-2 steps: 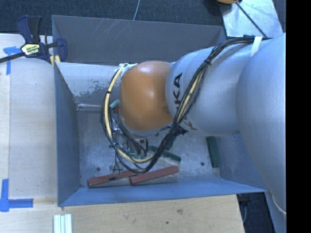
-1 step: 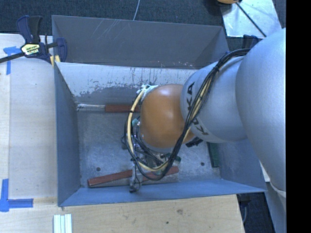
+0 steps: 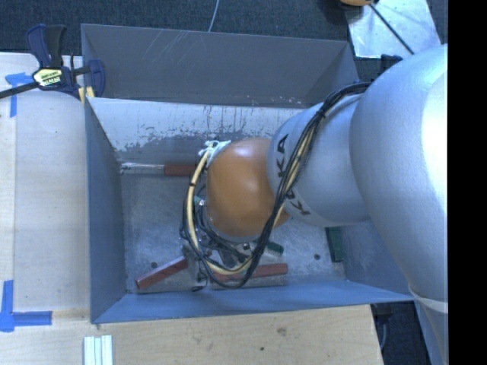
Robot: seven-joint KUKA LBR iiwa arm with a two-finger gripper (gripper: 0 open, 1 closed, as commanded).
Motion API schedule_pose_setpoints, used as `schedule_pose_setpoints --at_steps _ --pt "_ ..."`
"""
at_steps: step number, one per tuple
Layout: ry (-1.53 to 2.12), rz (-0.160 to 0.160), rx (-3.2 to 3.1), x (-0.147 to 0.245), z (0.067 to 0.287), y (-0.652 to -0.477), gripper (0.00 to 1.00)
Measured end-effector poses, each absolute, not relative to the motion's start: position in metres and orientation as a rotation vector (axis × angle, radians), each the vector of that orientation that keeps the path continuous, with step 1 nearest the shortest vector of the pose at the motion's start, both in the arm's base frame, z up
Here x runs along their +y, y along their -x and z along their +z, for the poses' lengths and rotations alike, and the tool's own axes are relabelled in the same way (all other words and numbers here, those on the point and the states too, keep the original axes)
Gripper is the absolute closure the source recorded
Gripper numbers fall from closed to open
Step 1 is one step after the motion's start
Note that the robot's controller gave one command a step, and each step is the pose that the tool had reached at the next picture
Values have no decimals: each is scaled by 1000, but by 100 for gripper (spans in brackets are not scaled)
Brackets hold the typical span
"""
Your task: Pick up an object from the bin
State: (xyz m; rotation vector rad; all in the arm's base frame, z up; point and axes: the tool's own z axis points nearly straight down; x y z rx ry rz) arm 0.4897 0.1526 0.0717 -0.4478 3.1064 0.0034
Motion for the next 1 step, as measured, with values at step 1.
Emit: schedule_pose_setpoints --at_steps 1 --pt "448 3 3107 153 72 -490 100"
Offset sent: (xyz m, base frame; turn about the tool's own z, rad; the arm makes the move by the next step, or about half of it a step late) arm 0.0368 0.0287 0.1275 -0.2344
